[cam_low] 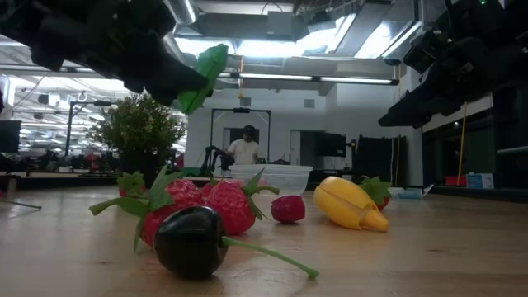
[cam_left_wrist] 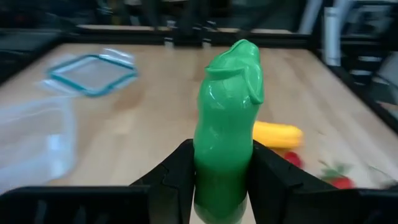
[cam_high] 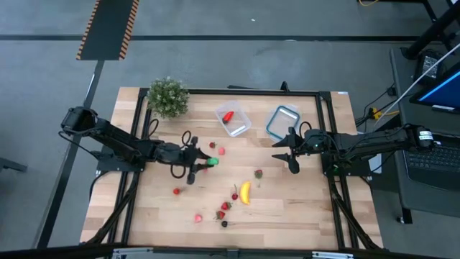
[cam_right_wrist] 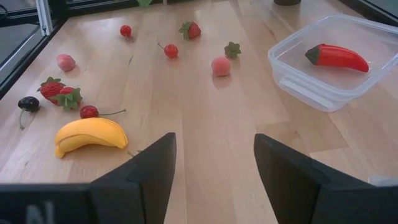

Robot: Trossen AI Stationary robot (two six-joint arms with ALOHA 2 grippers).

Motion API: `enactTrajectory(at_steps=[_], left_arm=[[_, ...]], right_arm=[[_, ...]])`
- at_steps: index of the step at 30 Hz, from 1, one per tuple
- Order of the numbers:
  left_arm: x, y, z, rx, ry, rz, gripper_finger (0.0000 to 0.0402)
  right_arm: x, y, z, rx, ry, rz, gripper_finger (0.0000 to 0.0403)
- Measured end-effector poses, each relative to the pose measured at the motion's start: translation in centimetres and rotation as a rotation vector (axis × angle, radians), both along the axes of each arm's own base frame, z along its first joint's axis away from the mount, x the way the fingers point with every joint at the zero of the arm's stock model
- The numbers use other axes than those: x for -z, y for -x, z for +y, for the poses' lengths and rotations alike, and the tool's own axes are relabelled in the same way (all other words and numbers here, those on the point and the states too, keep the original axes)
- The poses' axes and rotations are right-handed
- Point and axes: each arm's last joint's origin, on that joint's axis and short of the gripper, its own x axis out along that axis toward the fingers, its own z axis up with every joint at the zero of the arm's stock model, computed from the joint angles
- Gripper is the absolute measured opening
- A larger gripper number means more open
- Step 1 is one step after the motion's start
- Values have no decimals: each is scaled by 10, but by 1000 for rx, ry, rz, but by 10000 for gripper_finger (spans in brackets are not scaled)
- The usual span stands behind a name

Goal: Pick and placing Produce into tupperware
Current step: Put the green pea into the transparent container

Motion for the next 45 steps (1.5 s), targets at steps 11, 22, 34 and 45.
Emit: enactTrajectory(at_steps=[11,22,34,45], left_arm=[[0,1,6,-212,-70,-10,108],[0,-3,23,-38,-37,7,108],[7,-16,69,83,52,-58,108],[5,-58,127,77,84,-33,108]], right_arm=[[0,0,0,0,0,0,218],[0,0,0,1,1,0,218],[0,0,0,-10,26,-3,218],[-1,-1,0,-22,56,-14,218]])
